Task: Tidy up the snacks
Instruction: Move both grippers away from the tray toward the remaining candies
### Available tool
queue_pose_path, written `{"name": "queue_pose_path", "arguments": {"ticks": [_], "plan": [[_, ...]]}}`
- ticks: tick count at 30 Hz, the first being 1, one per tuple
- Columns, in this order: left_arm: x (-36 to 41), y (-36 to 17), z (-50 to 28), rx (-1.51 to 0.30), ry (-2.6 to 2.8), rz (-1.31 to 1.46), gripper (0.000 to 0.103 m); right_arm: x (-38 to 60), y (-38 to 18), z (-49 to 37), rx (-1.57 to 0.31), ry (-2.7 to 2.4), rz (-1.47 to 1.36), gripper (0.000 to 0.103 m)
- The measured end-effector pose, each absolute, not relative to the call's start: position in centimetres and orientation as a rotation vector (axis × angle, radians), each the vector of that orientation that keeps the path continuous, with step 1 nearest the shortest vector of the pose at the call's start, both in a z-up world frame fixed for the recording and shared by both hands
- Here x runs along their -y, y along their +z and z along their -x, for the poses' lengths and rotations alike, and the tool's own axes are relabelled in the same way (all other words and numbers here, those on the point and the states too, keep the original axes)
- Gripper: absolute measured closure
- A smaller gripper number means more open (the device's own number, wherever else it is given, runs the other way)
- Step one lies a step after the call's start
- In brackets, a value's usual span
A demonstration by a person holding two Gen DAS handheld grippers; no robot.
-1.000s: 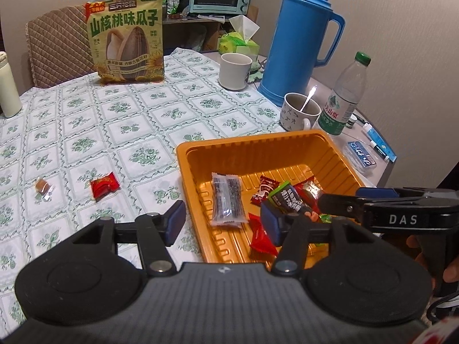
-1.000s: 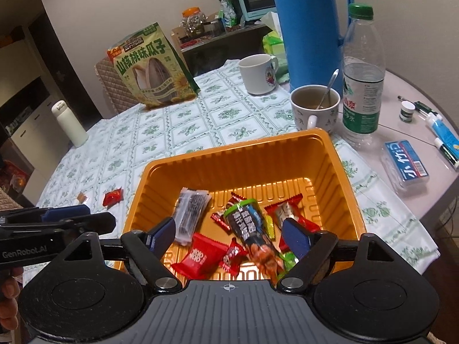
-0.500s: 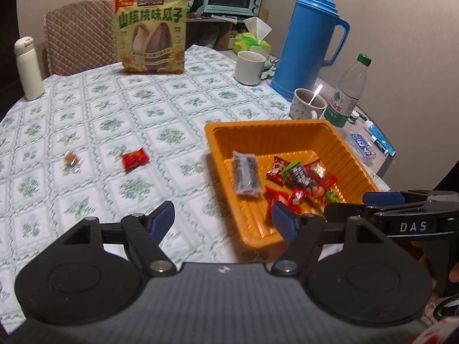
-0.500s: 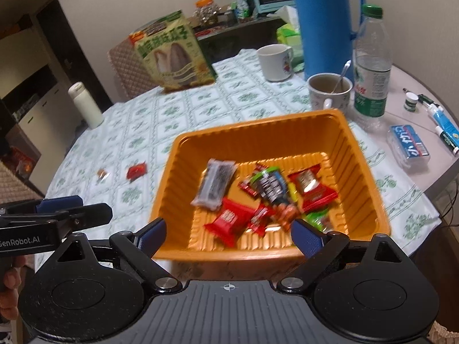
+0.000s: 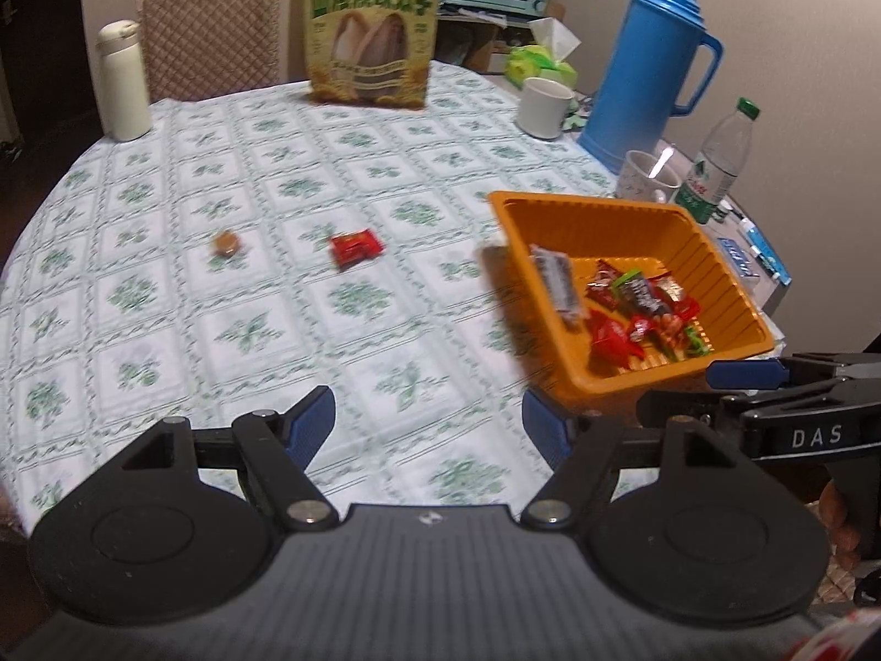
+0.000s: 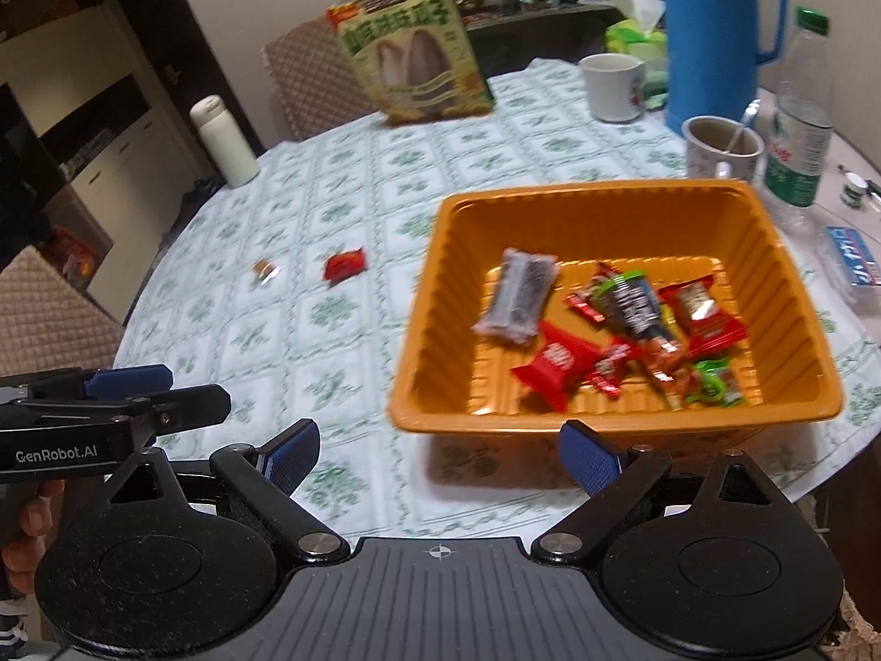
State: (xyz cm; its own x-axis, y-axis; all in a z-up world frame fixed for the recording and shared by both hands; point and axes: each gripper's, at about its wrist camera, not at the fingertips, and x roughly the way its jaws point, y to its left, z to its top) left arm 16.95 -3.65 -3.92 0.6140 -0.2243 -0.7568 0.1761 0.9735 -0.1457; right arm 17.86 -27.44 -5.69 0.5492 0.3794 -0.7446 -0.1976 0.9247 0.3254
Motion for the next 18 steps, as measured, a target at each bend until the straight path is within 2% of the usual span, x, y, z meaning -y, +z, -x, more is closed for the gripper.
{"name": "queue_pose_path", "arguments": {"ticks": [18], "plan": [[-4.4,-4.7,-17.2,-0.912,-0.151,0.098,0.031,18.5,-6.9,-20.0,-0.994,0.444,-0.164,0.010]]}}
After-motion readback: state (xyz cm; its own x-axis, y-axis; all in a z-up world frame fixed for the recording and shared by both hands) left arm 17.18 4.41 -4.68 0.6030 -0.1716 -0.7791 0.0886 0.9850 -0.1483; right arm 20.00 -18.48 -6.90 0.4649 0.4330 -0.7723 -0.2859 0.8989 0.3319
